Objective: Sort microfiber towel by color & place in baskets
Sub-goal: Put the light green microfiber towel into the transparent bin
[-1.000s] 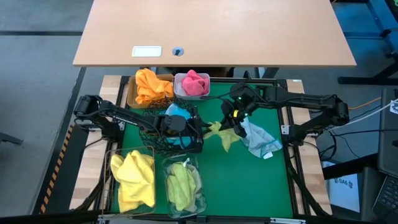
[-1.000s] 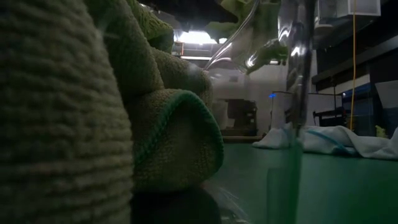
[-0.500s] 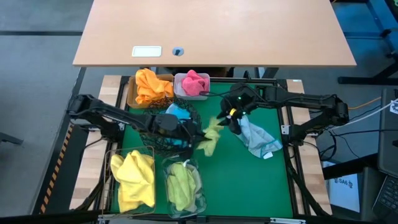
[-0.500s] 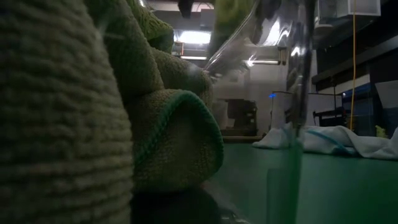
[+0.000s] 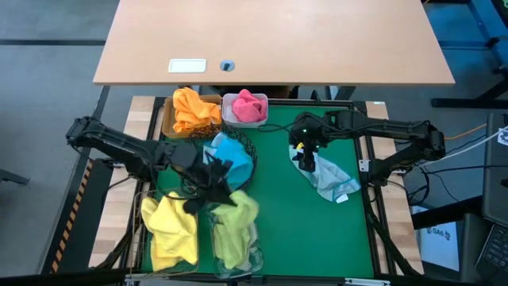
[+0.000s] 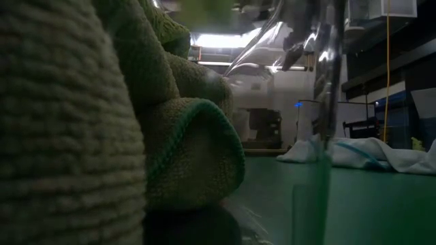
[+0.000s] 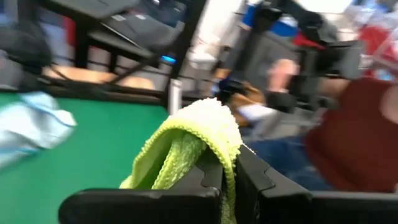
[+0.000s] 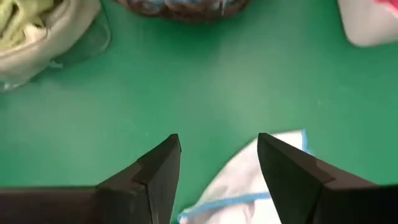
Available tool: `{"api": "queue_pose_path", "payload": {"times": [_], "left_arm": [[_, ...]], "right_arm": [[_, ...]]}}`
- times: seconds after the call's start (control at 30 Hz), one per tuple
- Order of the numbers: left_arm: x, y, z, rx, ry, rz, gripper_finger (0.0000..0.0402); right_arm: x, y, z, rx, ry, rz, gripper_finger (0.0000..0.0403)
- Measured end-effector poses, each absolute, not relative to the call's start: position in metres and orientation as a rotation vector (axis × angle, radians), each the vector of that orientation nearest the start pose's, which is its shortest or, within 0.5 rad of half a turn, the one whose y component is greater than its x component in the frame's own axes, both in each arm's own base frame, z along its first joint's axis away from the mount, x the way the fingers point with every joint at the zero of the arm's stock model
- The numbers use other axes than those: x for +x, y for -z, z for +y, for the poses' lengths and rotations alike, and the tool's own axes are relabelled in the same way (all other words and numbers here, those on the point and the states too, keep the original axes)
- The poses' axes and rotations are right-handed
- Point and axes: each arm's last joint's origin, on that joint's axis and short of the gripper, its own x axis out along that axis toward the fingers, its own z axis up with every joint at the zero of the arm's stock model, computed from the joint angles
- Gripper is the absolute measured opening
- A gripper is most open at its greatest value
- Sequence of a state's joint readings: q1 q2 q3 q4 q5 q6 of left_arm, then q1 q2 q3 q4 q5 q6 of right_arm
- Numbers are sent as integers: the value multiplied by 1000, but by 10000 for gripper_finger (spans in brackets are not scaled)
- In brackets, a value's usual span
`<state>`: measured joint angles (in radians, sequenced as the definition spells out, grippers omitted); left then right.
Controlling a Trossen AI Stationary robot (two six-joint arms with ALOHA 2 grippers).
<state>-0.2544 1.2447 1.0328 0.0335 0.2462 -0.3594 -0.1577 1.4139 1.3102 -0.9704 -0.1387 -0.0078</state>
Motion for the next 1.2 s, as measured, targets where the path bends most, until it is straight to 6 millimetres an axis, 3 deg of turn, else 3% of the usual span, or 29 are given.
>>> {"api": "queue_pose_path", "payload": {"times": [0.27,0.47,0.7,1.0,1.2], "left_arm": [[260,-335,-109,-410,550,395,12],[263,-302,-126,-340,394,587,12],[280,-257,-142,-348,293,782,13],[300,-218,-144,-468,164,917,19],[304,-213,-138,-499,127,926,73]], "right_arm": [[268,-312,-38,158,12,1108,214],[267,-311,-38,167,15,1118,214],[262,-309,-37,246,60,1181,214],[254,-300,-36,278,72,1277,214],[244,-269,-34,317,94,1401,214]]}}
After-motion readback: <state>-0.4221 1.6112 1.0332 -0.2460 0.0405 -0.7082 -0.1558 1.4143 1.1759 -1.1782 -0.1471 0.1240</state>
